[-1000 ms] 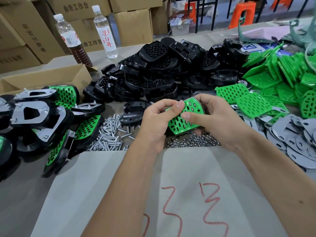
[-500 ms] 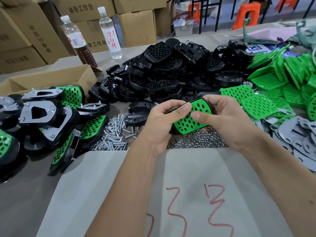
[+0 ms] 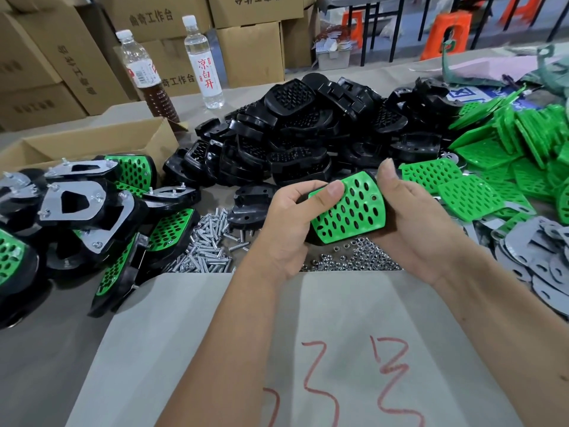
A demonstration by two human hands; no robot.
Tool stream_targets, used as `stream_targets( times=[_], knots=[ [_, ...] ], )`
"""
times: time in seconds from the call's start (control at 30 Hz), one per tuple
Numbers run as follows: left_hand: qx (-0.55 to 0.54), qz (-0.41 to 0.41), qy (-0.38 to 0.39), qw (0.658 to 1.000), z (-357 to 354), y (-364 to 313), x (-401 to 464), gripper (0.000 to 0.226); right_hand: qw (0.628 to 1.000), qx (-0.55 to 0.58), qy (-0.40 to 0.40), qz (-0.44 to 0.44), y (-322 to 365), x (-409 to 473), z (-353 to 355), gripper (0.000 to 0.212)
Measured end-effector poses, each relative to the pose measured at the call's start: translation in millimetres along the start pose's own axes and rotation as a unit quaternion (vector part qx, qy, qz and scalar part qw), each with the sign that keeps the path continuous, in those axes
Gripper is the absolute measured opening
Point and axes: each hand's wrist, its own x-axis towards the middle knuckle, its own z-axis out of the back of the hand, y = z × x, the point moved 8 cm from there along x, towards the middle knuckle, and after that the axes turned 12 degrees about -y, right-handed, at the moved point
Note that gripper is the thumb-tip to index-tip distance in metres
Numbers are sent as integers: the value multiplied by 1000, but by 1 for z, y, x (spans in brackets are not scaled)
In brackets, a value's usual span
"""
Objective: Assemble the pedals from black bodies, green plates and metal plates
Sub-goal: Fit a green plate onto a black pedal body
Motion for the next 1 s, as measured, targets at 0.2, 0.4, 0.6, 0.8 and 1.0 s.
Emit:
stream_targets(
  times=[0.2, 0.4, 0.6, 0.8, 1.0],
  knots=[
    [-34, 39, 25, 998, -3, 6, -2, 34, 1000, 11, -14, -7, 1, -1, -3, 47],
    [12, -9, -43, 999, 0, 3, 0, 8, 997, -39, -60, -7, 0, 4, 10, 53],
    [40, -70, -108, 991, 10, 0, 3, 13, 990, -131, -20, 56, 3, 1, 8, 33],
    [-36, 6, -39, 999, 5, 2, -2, 51, 995, -88, 30, 46, 4, -1, 4, 33],
    [-25, 40, -19, 999, 5, 7, 1, 54, 996, -73, 18, 38, -3, 3, 8, 34]
  ],
)
